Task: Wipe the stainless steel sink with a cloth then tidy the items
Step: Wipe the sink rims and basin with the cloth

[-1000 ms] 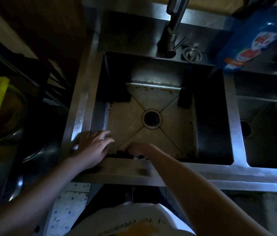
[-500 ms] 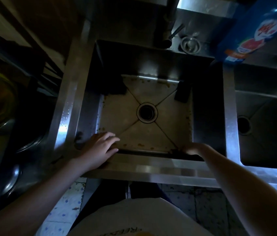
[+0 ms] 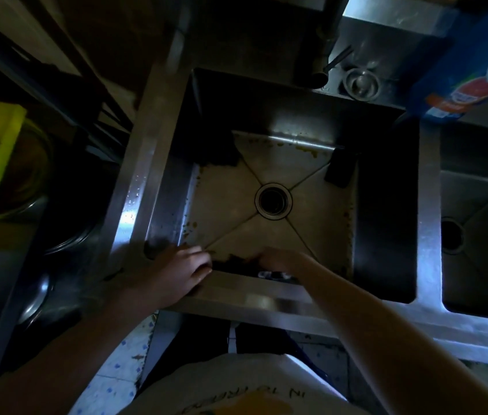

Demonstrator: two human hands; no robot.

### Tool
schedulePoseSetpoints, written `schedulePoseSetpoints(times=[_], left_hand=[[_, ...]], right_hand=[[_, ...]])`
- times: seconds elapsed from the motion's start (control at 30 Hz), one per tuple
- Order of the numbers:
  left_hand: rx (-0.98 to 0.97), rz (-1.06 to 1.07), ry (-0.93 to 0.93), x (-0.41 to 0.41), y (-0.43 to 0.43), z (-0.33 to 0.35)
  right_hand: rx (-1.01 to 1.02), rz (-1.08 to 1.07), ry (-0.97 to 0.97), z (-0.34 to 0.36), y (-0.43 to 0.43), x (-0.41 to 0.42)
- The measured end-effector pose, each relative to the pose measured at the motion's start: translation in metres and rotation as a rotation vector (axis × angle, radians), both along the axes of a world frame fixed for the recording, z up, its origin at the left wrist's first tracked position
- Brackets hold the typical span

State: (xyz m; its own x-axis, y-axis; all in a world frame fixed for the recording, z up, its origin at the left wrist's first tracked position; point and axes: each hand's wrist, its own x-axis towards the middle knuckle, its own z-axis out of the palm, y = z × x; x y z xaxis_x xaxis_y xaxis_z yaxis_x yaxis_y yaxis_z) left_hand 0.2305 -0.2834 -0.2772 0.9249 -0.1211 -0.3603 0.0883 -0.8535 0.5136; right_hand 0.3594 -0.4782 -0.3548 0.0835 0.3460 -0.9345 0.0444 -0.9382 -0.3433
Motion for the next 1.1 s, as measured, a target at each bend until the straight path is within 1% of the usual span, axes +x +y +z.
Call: schedulePoseSetpoints(times=[0.07, 0.2, 0.23, 0.3, 0.37, 0.43, 0.57, 0.6, 0.67, 0.73, 0.8, 0.93, 1.03, 1.1], left_hand=[[0.030, 0.002, 0.005, -0.001, -0.002, -0.002], [0.080, 0.015, -0.006, -0.007, -0.006, -0.004], [0.098, -0.002, -0.011, -0.010, -0.007, -0.005], [0.139, -0.024, -0.023, -0.015, -0.011, -0.004], [0.165, -0.030, -0.038, -0.018, -0.014, -0.001], [0.146, -0.008, -0.059, -0.020, -0.017, 0.002], [0.145, 0.027, -0.062, -0.025, -0.017, 0.008], [0.148, 0.026, -0.059, -0.025, -0.017, 0.008], [0.118, 0.045, -0.041, -0.027, -0.017, 0.008], [0.077, 0.077, -0.030, -0.028, -0.015, 0.008], [0.063, 0.089, -0.031, -0.029, -0.015, 0.009], [0.038, 0.125, -0.042, -0.028, -0.015, 0.011], [0.034, 0.144, -0.056, -0.026, -0.015, 0.013], [0.025, 0.138, -0.074, -0.025, -0.016, 0.014]], right_hand=[[-0.076, 0.080, -0.052, -0.005, -0.039, 0.008], [-0.259, 0.039, -0.208, -0.006, -0.121, 0.025], [-0.284, 0.017, -0.205, -0.006, -0.130, 0.027], [-0.273, 0.014, -0.186, -0.008, -0.133, 0.028], [-0.259, 0.049, -0.180, -0.008, -0.113, 0.025], [-0.236, 0.046, -0.119, -0.003, -0.073, 0.016], [-0.074, -0.041, -0.035, 0.004, 0.019, -0.008], [-0.010, -0.037, -0.045, 0.005, 0.037, -0.013], [0.093, 0.038, -0.079, 0.009, 0.060, -0.018], [0.132, 0.120, -0.091, 0.009, 0.062, -0.016], [0.104, 0.139, -0.081, 0.006, 0.046, -0.012], [-0.071, 0.088, -0.059, 0.004, -0.031, 0.003], [-0.172, 0.036, -0.161, 0.010, -0.097, 0.016], [-0.203, -0.021, -0.183, 0.018, -0.125, 0.022]])
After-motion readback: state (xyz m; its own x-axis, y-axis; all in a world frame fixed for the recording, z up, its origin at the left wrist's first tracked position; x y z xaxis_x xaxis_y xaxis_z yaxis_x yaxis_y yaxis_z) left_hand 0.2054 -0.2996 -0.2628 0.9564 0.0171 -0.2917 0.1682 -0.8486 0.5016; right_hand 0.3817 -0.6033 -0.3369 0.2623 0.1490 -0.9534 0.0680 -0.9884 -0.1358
